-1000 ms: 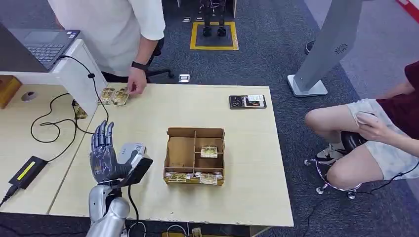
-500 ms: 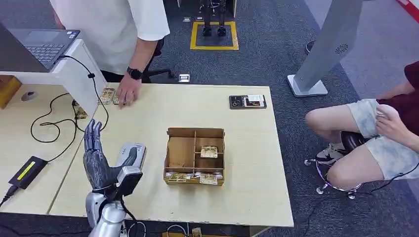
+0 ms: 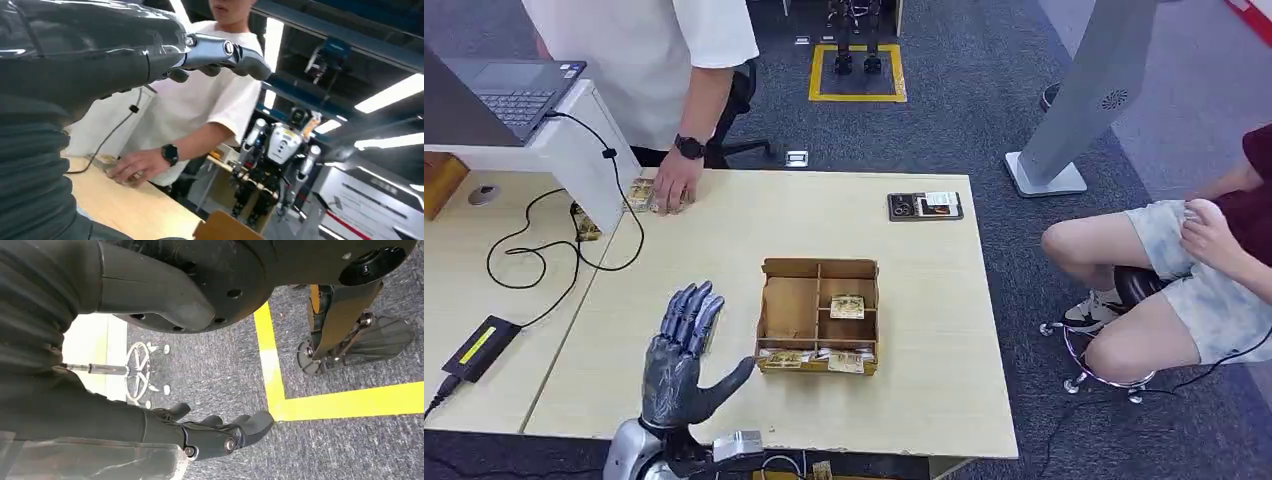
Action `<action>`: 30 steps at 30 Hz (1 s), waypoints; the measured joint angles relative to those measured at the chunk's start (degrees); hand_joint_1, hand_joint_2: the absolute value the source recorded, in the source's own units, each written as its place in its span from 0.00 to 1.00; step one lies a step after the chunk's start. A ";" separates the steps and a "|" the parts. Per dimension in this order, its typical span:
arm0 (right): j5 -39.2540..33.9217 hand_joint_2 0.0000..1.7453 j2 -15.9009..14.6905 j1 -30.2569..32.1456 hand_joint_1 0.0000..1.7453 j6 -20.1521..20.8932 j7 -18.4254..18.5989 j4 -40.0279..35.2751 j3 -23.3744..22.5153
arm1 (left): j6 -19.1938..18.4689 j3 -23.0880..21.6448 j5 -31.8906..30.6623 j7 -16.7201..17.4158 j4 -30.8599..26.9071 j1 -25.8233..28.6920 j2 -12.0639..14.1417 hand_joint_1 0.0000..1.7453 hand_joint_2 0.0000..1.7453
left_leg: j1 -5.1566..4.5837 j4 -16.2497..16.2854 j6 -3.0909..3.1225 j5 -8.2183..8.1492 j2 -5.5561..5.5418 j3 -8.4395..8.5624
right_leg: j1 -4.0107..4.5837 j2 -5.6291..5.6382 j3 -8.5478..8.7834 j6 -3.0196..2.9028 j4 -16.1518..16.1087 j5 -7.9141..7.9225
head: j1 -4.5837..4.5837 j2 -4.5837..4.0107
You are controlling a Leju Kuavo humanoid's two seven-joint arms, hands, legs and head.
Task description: Pass the card to the sensor for recognition and then transmit it.
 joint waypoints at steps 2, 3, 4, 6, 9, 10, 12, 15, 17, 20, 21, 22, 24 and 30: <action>-0.22 1.00 -0.04 0.00 0.00 0.04 0.00 0.00 0.07 | 0.00 -1.92 -0.72 0.33 0.00 -0.01 0.96 0.00 1.00 | 0.00 0.00 0.00 0.00 0.00 0.00 | 0.00 0.00 -0.01 0.00 0.00 0.00 | 0.00 0.00; -0.22 1.00 -0.07 -0.01 0.00 0.04 0.00 0.00 0.09 | 0.00 -2.84 -0.90 0.39 0.04 -0.06 1.31 0.00 1.00 | 0.00 0.00 0.00 0.00 0.00 0.00 | 0.00 0.00 0.00 0.00 0.00 0.00 | -0.02 0.00; -0.22 1.00 -0.07 -0.01 0.00 0.04 0.00 0.00 0.15 | 0.00 -3.89 -1.03 0.44 0.09 -0.17 1.70 0.00 1.00 | 0.00 0.00 0.00 0.00 0.00 0.00 | 0.00 0.00 -0.01 0.00 0.00 0.00 | -0.02 0.00; -0.22 1.00 -0.09 -0.02 0.00 0.04 0.00 0.00 0.31 | 0.00 -6.26 -1.45 1.16 0.33 -0.38 2.36 0.00 1.00 | 0.00 0.00 0.00 0.00 0.00 0.00 | 0.00 0.00 -0.01 0.00 0.00 0.00 | -0.02 0.00; -0.22 1.00 -0.13 -0.03 0.00 0.04 -0.02 0.02 0.44 | 0.00 -8.77 -2.78 2.45 0.61 -0.78 3.11 0.00 1.00 | 0.00 0.00 0.00 0.00 0.00 -0.01 | 0.00 0.00 -0.01 0.00 0.00 0.00 | 0.00 0.00; -0.22 1.00 -0.13 -0.03 0.00 0.04 -0.02 0.02 0.46 | 0.00 -9.54 -3.31 2.93 0.81 -1.00 3.32 0.00 1.00 | 0.00 0.00 0.00 0.00 0.00 0.00 | 0.00 0.00 -0.01 0.00 0.00 0.00 | -0.02 0.00; -0.22 1.00 -0.15 -0.02 0.00 0.04 -0.17 0.02 0.59 | 0.00 -10.76 -4.48 3.65 1.22 -1.37 3.72 0.00 1.00 | 0.00 0.00 0.00 0.00 0.00 0.00 | 0.00 0.00 -0.01 0.00 0.00 0.00 | 0.00 0.00; -0.24 1.00 -0.15 -0.02 0.00 0.04 -0.17 0.02 0.72 | 0.00 -11.83 -4.88 4.15 1.60 -1.51 3.91 0.00 1.00 | 0.00 0.00 0.00 0.00 0.00 0.00 | 0.00 0.01 -0.01 0.00 0.00 0.00 | 0.00 0.00; -0.24 1.00 -0.15 -0.02 0.00 0.04 -0.17 0.02 0.79 | 0.00 -12.42 -4.94 4.20 1.84 -1.66 4.15 0.00 1.00 | 0.00 0.00 0.00 0.00 0.00 0.00 | 0.00 0.00 -0.01 0.00 0.00 0.00 | -0.02 0.00; -0.24 1.00 -0.15 -0.02 0.00 0.04 -0.17 0.02 0.83 | 0.00 -12.79 -6.23 4.55 2.32 -1.93 4.31 0.00 1.00 | 0.00 0.00 0.00 0.00 0.00 0.00 | 0.00 0.01 -0.01 0.00 0.00 0.00 | -0.02 0.00; -0.24 1.00 -0.15 -0.02 0.00 0.04 -0.17 0.02 0.85 | 0.00 -12.99 -6.98 4.68 2.54 -2.06 4.37 0.00 1.00 | 0.00 0.00 0.00 0.00 0.00 0.00 | 0.00 0.00 -0.01 0.00 0.00 0.00 | 0.00 0.00; -0.24 1.00 -0.15 -0.03 0.00 0.04 -0.17 0.02 0.89 | 0.00 -13.19 -7.46 4.94 2.76 -2.13 4.50 0.00 1.00 | 0.00 0.00 0.00 0.00 0.00 0.00 | 0.00 0.01 -0.01 0.00 0.00 0.00 | -0.02 0.00; -0.24 1.00 -0.15 -0.02 0.00 0.02 -0.17 0.04 0.94 | 0.00 -13.80 -8.25 5.90 3.48 -2.43 4.64 0.00 1.00 | 0.00 0.00 0.00 0.00 0.00 0.00 | 0.00 0.00 -0.01 0.00 0.00 0.00 | -0.02 0.00; -0.42 1.00 -0.15 -0.03 0.00 -0.02 -0.17 0.09 1.05 | 0.00 -15.85 -12.55 12.66 7.08 -4.22 4.68 0.00 1.00 | 0.00 0.00 0.00 0.00 0.00 0.00 | 0.00 0.00 -0.01 0.00 0.00 0.00 | 0.00 0.00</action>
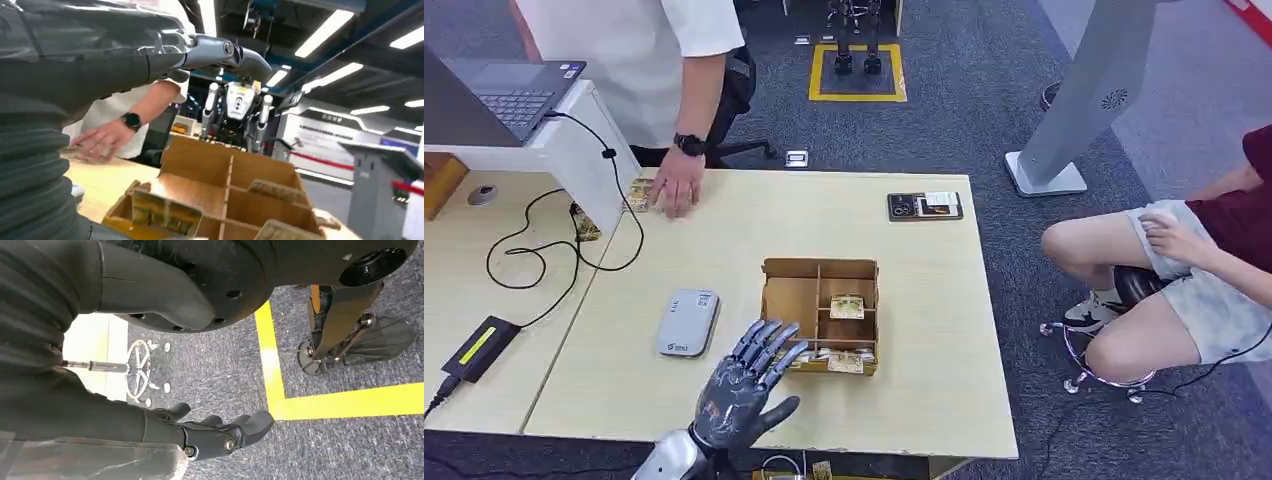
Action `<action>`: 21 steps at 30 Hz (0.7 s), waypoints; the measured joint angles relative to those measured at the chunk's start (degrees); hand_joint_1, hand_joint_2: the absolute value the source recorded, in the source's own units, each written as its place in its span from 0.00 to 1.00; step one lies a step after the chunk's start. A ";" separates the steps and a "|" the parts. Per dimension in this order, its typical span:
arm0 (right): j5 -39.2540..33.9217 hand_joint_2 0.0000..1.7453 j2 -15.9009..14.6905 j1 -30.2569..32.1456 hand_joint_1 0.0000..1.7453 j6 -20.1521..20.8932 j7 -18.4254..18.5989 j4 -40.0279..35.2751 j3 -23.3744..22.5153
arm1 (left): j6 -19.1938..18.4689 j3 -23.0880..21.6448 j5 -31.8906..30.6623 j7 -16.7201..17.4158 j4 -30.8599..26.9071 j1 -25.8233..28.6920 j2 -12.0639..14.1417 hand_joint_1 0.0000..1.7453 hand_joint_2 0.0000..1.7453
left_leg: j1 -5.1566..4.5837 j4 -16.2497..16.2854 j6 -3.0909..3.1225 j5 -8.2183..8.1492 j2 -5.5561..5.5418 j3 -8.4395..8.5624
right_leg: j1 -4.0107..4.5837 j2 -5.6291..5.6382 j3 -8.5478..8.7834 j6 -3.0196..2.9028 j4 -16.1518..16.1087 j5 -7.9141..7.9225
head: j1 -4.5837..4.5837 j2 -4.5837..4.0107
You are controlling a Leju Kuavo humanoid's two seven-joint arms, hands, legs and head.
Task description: Pass the card to the sensor for recognition and then transmit it.
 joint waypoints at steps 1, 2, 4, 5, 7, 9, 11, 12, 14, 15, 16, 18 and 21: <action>-0.09 1.00 0.00 -0.01 0.00 -0.02 0.00 0.00 0.00 | 0.00 -0.35 -1.01 1.51 0.55 -0.29 -0.04 0.00 1.00 | 0.00 0.00 0.00 0.00 0.00 0.00 | 0.00 0.00 0.00 0.00 0.00 0.00 | 0.00 0.00; -0.17 1.00 0.00 0.00 0.00 -0.02 0.00 0.02 0.02 | 0.00 -0.76 -2.02 2.95 1.24 -0.69 -0.07 0.00 1.00 | 0.00 0.00 0.00 0.00 0.00 0.00 | 0.00 0.00 0.00 0.00 0.00 0.00 | -0.02 0.00; -0.33 1.00 0.00 0.00 0.00 -0.04 0.00 0.07 0.07 | 0.00 -1.25 -2.88 4.48 2.40 -1.57 -0.11 0.00 1.00 | 0.00 0.00 0.00 0.00 0.00 0.00 | 0.00 0.00 0.01 0.00 0.00 0.00 | -0.02 0.00; -0.28 1.00 0.00 0.01 0.00 -0.07 0.00 0.07 0.07 | 0.00 -1.46 -2.99 4.69 2.88 -1.86 -0.09 0.00 1.00 | 0.00 0.00 0.00 0.00 0.00 0.00 | 0.00 0.01 0.00 0.00 0.00 0.00 | -0.02 0.00; -0.09 1.00 0.00 0.00 0.00 -0.09 0.17 0.09 0.07 | 0.00 -1.75 -4.52 6.32 3.47 -2.24 -0.09 0.00 1.00 | 0.00 0.00 0.00 0.00 0.00 0.00 | 0.00 0.01 0.00 0.00 0.00 0.00 | -0.02 0.00; -0.04 1.00 0.00 0.00 0.00 -0.09 0.26 0.11 0.11 | 0.00 -2.01 -7.81 9.97 4.20 -2.72 -0.09 0.00 1.00 | 0.00 0.00 0.00 0.00 0.00 -0.01 | 0.00 0.00 0.00 0.00 0.00 0.00 | 0.00 0.00; -0.31 1.00 0.00 0.00 0.00 -0.11 0.31 0.13 0.17 | 0.00 -2.40 -11.17 13.60 5.03 -3.23 -0.09 0.00 1.00 | 0.00 0.00 0.00 0.00 0.00 0.00 | 0.00 0.01 0.00 0.00 0.00 0.00 | 0.00 0.00; -0.48 1.00 0.00 0.00 0.00 -0.11 0.33 0.13 0.20 | 0.00 -2.47 -12.06 14.59 5.39 -3.43 -0.09 0.00 1.00 | 0.00 0.00 0.00 0.00 0.00 0.00 | 0.00 0.01 0.00 0.00 0.00 0.00 | -0.02 0.00; -0.52 1.00 0.00 0.00 0.00 -0.11 0.33 0.15 0.20 | 0.00 -2.56 -13.17 15.81 5.92 -3.72 -0.09 0.00 1.00 | 0.00 0.00 0.00 0.00 0.00 -0.01 | 0.00 0.01 0.00 0.00 0.00 0.00 | -0.02 0.00; -0.57 1.00 0.00 0.00 0.00 -0.11 0.33 0.15 0.22 | 0.00 -2.58 -13.94 16.82 6.20 -3.84 -0.11 0.00 1.00 | 0.00 0.00 0.00 0.00 0.00 0.00 | 0.00 0.01 0.00 0.00 0.00 0.00 | 0.00 0.00; -0.68 1.00 0.00 0.00 0.00 -0.11 0.31 0.15 0.24 | -0.02 -2.58 -14.61 17.73 6.47 -3.95 -0.13 0.00 1.00 | 0.00 0.00 0.00 0.00 0.00 0.00 | 0.00 0.01 0.00 0.00 0.00 0.00 | -0.02 0.00; -0.96 1.00 0.00 0.01 0.00 -0.11 0.15 0.15 0.24 | -0.07 -2.58 -15.71 19.58 6.97 -4.06 -0.15 0.00 1.00 | 0.00 0.00 0.00 0.00 0.00 0.00 | 0.00 0.01 0.00 0.00 0.00 0.00 | 0.00 0.00; -1.05 1.00 0.00 0.02 0.00 -0.11 -0.35 0.15 0.26 | -0.20 -2.58 -16.24 21.57 7.36 -4.01 -0.28 0.00 1.00 | 0.00 0.00 0.00 0.00 0.00 -0.01 | 0.00 0.01 0.00 0.00 0.00 0.00 | -0.02 0.00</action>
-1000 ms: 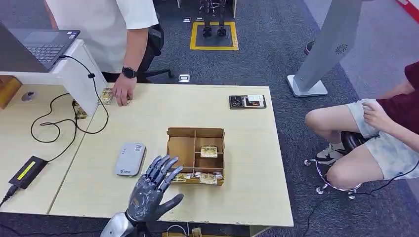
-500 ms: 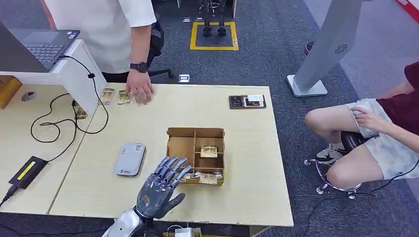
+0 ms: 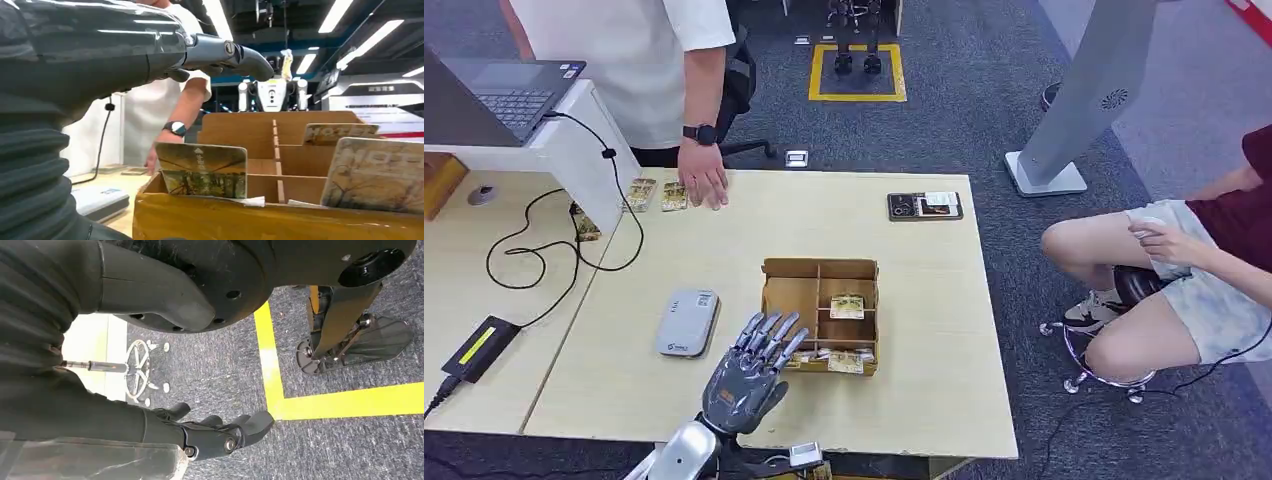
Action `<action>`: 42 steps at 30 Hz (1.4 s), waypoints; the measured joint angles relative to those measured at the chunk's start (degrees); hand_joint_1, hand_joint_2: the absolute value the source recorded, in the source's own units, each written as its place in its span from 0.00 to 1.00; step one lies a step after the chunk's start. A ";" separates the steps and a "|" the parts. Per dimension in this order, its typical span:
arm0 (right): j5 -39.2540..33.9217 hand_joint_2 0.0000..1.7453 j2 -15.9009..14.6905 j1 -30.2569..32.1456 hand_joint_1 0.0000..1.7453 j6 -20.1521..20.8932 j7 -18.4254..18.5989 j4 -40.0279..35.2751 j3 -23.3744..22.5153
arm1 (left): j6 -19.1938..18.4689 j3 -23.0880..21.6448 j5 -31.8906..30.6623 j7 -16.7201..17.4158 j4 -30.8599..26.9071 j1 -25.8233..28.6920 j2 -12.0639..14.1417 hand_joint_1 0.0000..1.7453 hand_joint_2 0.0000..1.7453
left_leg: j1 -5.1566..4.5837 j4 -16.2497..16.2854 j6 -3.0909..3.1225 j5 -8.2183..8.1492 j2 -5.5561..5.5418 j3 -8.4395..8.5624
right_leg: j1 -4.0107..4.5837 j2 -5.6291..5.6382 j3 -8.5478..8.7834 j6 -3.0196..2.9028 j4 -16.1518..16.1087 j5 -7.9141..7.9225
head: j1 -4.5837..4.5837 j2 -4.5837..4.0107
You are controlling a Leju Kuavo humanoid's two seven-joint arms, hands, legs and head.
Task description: Pass the card to the sensor for recognition and then transmit it.
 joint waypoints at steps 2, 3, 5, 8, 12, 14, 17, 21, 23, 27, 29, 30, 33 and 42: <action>-0.09 1.00 0.00 0.01 0.00 -0.09 0.00 0.00 0.00 | -0.17 0.02 0.06 1.02 0.00 0.13 -0.48 0.00 1.00 | 0.00 0.00 0.00 0.00 0.00 -0.01 | 0.00 -0.01 0.01 0.00 0.00 0.00 | 0.02 0.00; -0.09 1.00 0.00 0.01 0.00 -0.09 0.00 0.00 0.00 | -0.26 0.04 0.07 1.29 0.00 0.22 -0.79 0.00 1.00 | 0.00 0.00 0.00 0.00 0.00 -0.01 | 0.00 -0.01 0.01 0.00 0.00 0.00 | 0.02 0.00; -0.57 1.00 0.00 0.03 0.00 -0.13 0.02 0.00 0.00 | -0.72 0.26 -0.81 2.70 0.00 0.39 -1.25 0.00 1.00 | 0.00 0.00 0.00 0.00 0.00 -0.01 | 0.00 0.00 0.01 0.00 0.00 0.00 | 0.02 0.00; -0.77 1.00 0.00 0.08 0.00 -0.15 0.15 0.00 0.00 | -1.55 0.57 -1.64 4.31 0.00 0.71 -1.85 0.00 1.00 | 0.00 0.00 0.00 0.00 0.00 -0.01 | 0.00 -0.01 0.00 0.00 0.00 0.00 | 0.00 0.00; -0.81 1.00 0.02 0.15 0.00 -0.15 0.20 -0.02 0.00 | -2.40 1.31 -2.25 5.20 0.00 1.26 -2.62 0.00 1.00 | 0.00 0.00 0.00 0.00 0.00 -0.01 | 0.00 -0.01 0.00 0.00 0.00 0.00 | 0.02 0.00; -0.81 1.00 0.02 0.17 0.00 -0.15 0.20 -0.02 0.00 | -2.43 1.62 -2.34 5.20 0.00 1.34 -2.82 0.00 1.00 | 0.00 0.00 0.00 0.00 -0.01 -0.01 | 0.00 -0.01 0.01 0.00 0.00 0.00 | 0.02 0.00; -0.81 1.00 0.02 0.21 0.00 -0.15 0.20 -0.02 0.00 | -2.43 1.92 -2.40 5.20 0.00 1.40 -3.06 0.00 1.00 | 0.00 0.00 0.00 0.00 -0.01 -0.01 | 0.00 -0.01 0.01 0.00 0.00 0.00 | 0.02 0.00; -0.81 1.00 0.02 0.25 0.00 -0.17 0.20 -0.02 0.00 | -2.45 2.14 -2.45 5.20 0.00 1.49 -3.21 0.00 1.00 | 0.00 0.00 0.00 0.00 -0.01 -0.01 | 0.00 -0.01 0.01 0.00 0.00 0.00 | 0.00 0.00; -0.81 1.00 0.02 0.27 0.00 -0.17 0.20 -0.02 0.00 | -2.60 2.23 -2.47 5.22 0.00 1.55 -3.21 0.35 1.00 | 0.00 0.00 0.00 0.00 -0.01 -0.01 | 0.00 -0.01 0.01 0.00 0.00 0.00 | 0.02 0.00; -0.98 1.00 0.02 0.29 0.00 -0.15 0.20 -0.02 0.02 | -2.84 2.62 -1.81 5.44 -0.02 1.69 -3.36 1.00 1.00 | 0.00 0.00 0.00 0.00 -0.01 -0.01 | 0.00 -0.01 0.01 0.00 0.00 0.00 | 0.02 0.00; -1.03 1.00 0.02 0.29 0.00 -0.15 0.24 -0.02 0.07 | -2.91 2.97 -1.20 5.07 -0.04 1.79 -3.58 1.00 1.00 | 0.00 0.00 0.00 0.00 -0.01 -0.01 | 0.00 -0.01 0.01 0.00 0.00 0.00 | 0.00 0.00; -1.03 1.00 0.02 0.29 0.00 -0.15 0.35 -0.02 0.07 | -2.95 3.08 -1.01 4.94 -0.04 1.83 -3.63 1.00 1.00 | 0.00 0.00 0.00 0.00 -0.01 -0.01 | 0.00 -0.01 0.01 0.00 0.00 0.00 | 0.02 0.00; -1.03 1.00 0.02 0.31 0.00 -0.15 0.55 -0.02 0.11 | -3.21 3.26 -0.63 4.94 -0.09 1.98 -3.67 1.00 1.00 | 0.00 0.00 0.00 0.00 -0.01 -0.01 | 0.00 -0.01 0.01 0.00 0.00 0.00 | 0.00 0.00; -1.07 1.00 0.02 0.34 0.00 -0.24 0.59 -0.04 0.61 | -4.00 3.72 0.72 5.11 -0.48 2.19 -3.80 1.00 1.00 | 0.00 0.00 0.00 0.00 0.00 -0.01 | 0.00 0.00 0.01 0.00 0.00 0.00 | 0.02 0.00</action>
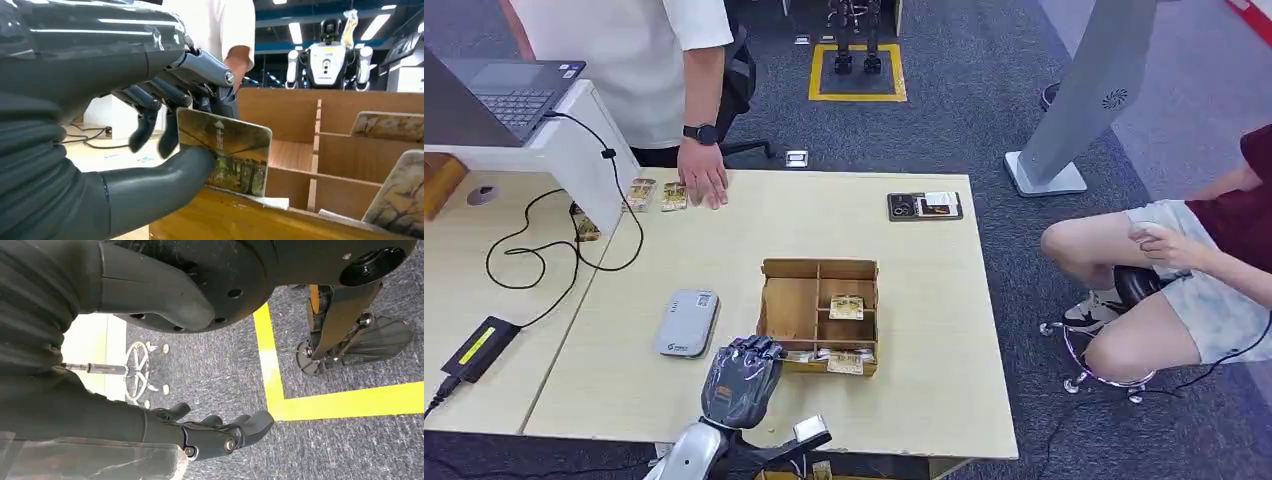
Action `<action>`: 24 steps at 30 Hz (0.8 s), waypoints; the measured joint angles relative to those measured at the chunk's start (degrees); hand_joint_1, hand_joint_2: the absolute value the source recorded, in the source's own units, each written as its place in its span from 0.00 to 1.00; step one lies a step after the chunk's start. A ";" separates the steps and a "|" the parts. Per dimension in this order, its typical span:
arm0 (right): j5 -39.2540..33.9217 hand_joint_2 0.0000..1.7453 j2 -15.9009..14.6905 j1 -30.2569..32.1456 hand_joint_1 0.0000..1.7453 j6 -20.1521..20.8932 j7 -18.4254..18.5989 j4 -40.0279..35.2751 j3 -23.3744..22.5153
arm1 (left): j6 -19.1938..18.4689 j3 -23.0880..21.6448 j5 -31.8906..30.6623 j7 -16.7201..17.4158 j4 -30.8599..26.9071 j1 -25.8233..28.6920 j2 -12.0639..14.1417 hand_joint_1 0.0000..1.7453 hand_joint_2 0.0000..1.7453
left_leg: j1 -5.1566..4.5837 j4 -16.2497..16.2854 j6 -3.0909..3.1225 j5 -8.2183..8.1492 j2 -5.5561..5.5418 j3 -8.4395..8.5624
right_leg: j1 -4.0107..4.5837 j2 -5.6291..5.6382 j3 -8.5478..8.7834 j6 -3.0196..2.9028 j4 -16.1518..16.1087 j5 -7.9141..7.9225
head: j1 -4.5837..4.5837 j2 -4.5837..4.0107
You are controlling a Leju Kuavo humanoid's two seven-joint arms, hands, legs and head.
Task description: Pass the card to the sensor for recognition and then transmit it.
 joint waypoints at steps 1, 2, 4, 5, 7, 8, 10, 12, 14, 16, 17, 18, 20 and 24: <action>0.00 1.00 0.00 0.00 0.00 -0.02 0.04 0.00 0.04 | -0.13 0.09 0.11 0.00 0.00 0.02 0.00 1.00 1.00 | 0.00 0.00 0.00 0.00 0.00 0.00 | 0.00 0.00 0.00 0.00 0.00 0.00 | 0.00 0.00; 0.00 1.00 0.00 0.00 0.00 -0.02 0.04 0.00 0.09 | -0.13 0.17 0.24 0.00 0.00 0.04 0.00 1.00 1.00 | 0.00 0.00 0.00 0.00 0.00 0.00 | 0.00 0.00 0.00 0.00 0.00 0.00 | 0.00 0.00; 0.00 1.00 0.00 0.01 0.00 -0.02 0.04 0.00 0.13 | -0.13 0.39 0.35 0.00 -0.02 0.07 -0.18 1.00 1.00 | 0.00 0.00 0.00 0.00 0.00 0.00 | 0.00 0.00 0.00 0.00 0.00 0.00 | -0.02 0.00; 0.00 1.00 0.00 0.01 0.00 -0.02 0.04 0.00 0.13 | -0.13 0.50 0.37 0.00 -0.02 0.10 -0.26 1.00 1.00 | 0.00 0.00 0.00 0.00 0.00 0.00 | 0.00 0.00 0.00 0.00 0.00 0.00 | -0.02 0.00; 0.00 1.00 0.00 0.01 0.00 -0.02 0.04 0.00 0.15 | -0.13 0.57 0.41 0.00 -0.02 0.11 -0.31 1.00 1.00 | 0.00 0.00 0.00 0.00 0.00 0.00 | 0.00 0.00 0.00 0.00 0.00 0.00 | -0.02 0.00; 0.00 1.00 0.00 0.01 0.00 -0.02 0.04 0.00 0.17 | -0.13 0.61 0.48 0.00 -0.02 0.12 -0.31 1.00 1.00 | 0.00 0.00 0.00 0.00 0.00 0.00 | 0.00 0.00 0.00 0.00 0.00 0.00 | -0.02 0.00; 0.00 1.00 0.00 0.01 0.00 -0.02 0.04 0.00 0.22 | -0.13 0.63 0.70 -0.33 -0.02 0.15 -0.31 1.00 1.00 | 0.00 0.00 0.00 0.00 0.00 0.00 | 0.00 0.00 0.00 0.00 0.00 0.00 | 0.00 0.00; 0.00 1.00 0.00 0.02 0.00 -0.02 0.04 0.00 0.33 | -0.06 0.66 0.87 -0.37 -0.02 0.18 -0.28 1.00 1.00 | 0.00 0.00 0.00 0.00 0.00 0.00 | 0.00 0.00 0.01 0.00 0.00 0.00 | -0.02 0.00; 0.00 1.00 0.00 0.02 0.00 -0.02 0.04 0.00 0.37 | 0.07 0.68 1.38 -0.61 -0.02 0.23 -0.28 1.00 1.00 | 0.00 0.00 0.00 0.00 0.00 0.00 | 0.00 0.00 0.01 0.00 0.00 0.00 | 0.00 0.00; 0.02 1.00 0.00 0.03 0.00 -0.04 0.04 0.00 0.42 | 0.24 0.72 2.12 -1.23 -0.02 0.23 -0.28 1.00 1.00 | 0.00 0.00 0.00 0.00 0.00 0.00 | 0.00 0.00 0.00 0.00 0.00 0.00 | 0.00 0.00; 0.02 1.00 0.00 0.03 0.00 -0.09 0.04 0.00 0.46 | 0.40 0.74 2.90 -1.42 -0.09 0.23 -0.28 1.00 1.00 | 0.00 0.00 0.00 0.00 0.00 0.00 | 0.00 0.00 0.00 0.00 0.00 0.00 | -0.02 0.00; 0.04 1.00 0.00 0.03 0.00 -0.11 0.09 0.00 0.48 | 0.44 0.76 3.85 -1.77 -0.22 0.18 -0.28 1.00 1.00 | 0.00 0.00 0.00 0.00 0.00 0.01 | 0.00 0.00 0.00 0.00 0.00 0.00 | 0.00 0.00; 0.07 1.00 0.00 0.03 0.00 -0.11 0.17 0.00 0.55 | 0.39 0.90 6.67 -2.84 -1.18 -0.16 -0.28 1.00 1.00 | 0.00 0.00 0.00 0.00 -0.01 0.01 | 0.00 -0.01 -0.01 0.00 0.00 0.00 | 0.00 0.00; 0.11 1.00 0.00 0.03 0.00 -0.17 0.31 0.00 0.81 | -0.20 1.09 10.62 -4.46 -3.35 -1.80 -0.28 1.00 1.00 | 0.00 0.00 0.00 0.01 0.00 0.01 | 0.00 0.00 0.00 0.00 0.00 0.01 | 0.00 0.00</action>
